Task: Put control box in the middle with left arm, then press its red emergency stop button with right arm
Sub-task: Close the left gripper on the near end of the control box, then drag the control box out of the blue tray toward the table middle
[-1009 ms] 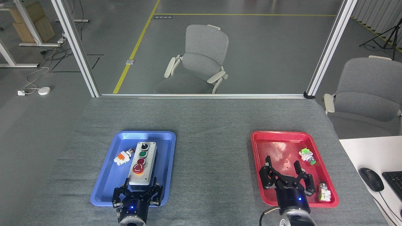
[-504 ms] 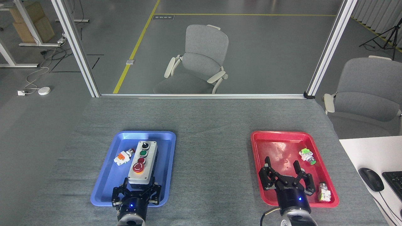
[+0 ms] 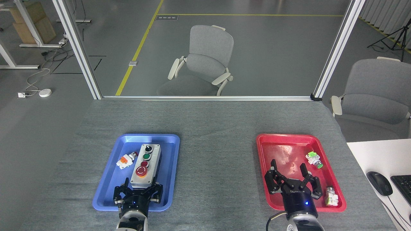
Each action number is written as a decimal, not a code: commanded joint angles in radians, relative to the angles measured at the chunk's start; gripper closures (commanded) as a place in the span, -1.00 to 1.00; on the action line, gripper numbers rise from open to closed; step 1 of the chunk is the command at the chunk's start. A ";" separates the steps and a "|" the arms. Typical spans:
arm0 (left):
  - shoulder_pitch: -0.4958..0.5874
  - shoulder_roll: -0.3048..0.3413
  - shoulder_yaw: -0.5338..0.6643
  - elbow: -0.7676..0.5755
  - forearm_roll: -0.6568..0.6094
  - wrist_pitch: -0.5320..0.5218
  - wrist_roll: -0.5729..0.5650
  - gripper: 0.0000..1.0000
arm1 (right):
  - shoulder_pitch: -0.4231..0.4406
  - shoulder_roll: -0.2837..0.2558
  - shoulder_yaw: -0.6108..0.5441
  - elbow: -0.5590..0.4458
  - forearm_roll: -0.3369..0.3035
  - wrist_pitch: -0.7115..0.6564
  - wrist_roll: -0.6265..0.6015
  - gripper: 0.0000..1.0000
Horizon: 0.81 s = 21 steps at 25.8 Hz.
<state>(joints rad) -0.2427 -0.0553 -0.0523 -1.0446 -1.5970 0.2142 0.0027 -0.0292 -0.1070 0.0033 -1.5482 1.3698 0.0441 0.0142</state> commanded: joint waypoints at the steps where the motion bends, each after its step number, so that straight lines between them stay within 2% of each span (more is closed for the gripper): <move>1: -0.040 0.005 0.000 0.058 0.002 0.005 0.000 -0.98 | -0.002 0.003 0.003 -0.001 0.000 -0.001 -0.008 -0.98; 8: -0.076 0.005 0.000 0.123 0.003 0.005 0.000 -0.94 | -0.017 -0.033 0.003 -0.001 0.003 0.005 -0.022 -0.98; 13: -0.086 0.005 0.000 0.126 0.006 0.004 -0.007 0.07 | -0.028 -0.063 0.001 -0.004 0.012 0.008 -0.019 -0.98; 15: -0.086 0.006 0.000 0.118 0.031 -0.009 -0.010 0.82 | -0.028 -0.060 0.007 -0.006 0.017 0.023 -0.011 -0.98; 16: -0.084 0.006 0.000 0.112 0.051 -0.015 -0.012 1.00 | -0.028 -0.057 0.017 -0.006 0.017 0.046 -0.007 -0.98; 18: -0.079 0.022 0.000 0.072 0.147 -0.036 -0.012 1.00 | -0.028 -0.052 0.046 -0.006 0.023 0.108 0.016 -0.98; 21: -0.070 0.057 0.000 0.011 0.256 -0.050 -0.012 1.00 | -0.028 -0.054 0.058 -0.004 0.066 0.103 0.021 -0.98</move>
<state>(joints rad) -0.3196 -0.0240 -0.0519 -0.9815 -1.4331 0.1837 -0.0124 -0.0564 -0.1619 0.0450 -1.5534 1.4070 0.1333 0.0238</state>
